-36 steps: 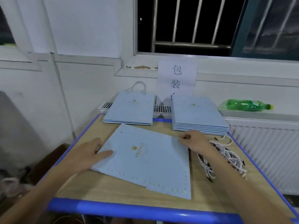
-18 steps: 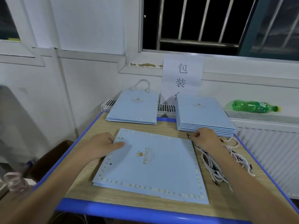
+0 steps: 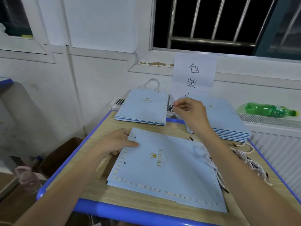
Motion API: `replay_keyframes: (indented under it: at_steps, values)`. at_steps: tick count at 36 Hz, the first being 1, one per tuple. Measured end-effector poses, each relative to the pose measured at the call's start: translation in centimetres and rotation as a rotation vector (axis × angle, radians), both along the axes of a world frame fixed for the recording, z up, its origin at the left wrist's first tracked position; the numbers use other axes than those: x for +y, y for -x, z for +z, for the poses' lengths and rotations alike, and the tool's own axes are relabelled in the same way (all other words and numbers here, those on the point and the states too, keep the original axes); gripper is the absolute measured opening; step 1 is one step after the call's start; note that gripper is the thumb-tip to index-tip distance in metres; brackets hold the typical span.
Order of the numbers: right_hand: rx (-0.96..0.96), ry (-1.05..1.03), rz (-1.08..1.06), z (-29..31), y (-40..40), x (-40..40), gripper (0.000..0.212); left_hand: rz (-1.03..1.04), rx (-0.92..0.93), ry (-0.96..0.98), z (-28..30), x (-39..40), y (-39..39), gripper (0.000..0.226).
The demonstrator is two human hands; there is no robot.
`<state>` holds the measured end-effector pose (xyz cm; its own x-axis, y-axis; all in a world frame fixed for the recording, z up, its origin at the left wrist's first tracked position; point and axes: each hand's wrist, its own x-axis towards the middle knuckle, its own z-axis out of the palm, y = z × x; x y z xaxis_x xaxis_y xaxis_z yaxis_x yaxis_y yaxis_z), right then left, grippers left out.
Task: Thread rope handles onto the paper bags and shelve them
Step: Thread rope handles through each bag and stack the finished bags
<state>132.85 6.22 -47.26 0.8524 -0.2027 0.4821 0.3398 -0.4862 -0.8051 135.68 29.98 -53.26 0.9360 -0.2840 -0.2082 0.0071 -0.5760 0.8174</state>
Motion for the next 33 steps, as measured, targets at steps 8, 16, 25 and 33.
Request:
replay_keyframes:
  at_steps: [8, 16, 25, 33]
  values:
    - [0.152, 0.226, 0.151, -5.1, -2.4, 6.1, 0.008, 0.020, -0.004, 0.040, -0.5, -0.1, -0.3, 0.045]
    - [0.146, 0.184, 0.138, -8.4, -2.7, 7.4, 0.004, 0.038, -0.003, 0.061, -0.8, 0.0, -0.3, 0.059]
    - [0.085, 0.204, 0.142, -8.7, -2.6, 7.8, 0.006, 0.032, -0.054, 0.100, -0.9, -0.3, -0.2, 0.042]
    - [0.080, 0.323, 0.152, -9.0, -2.4, 8.0, 0.012, 0.064, -0.004, 0.202, -1.0, 0.0, -0.4, 0.005]
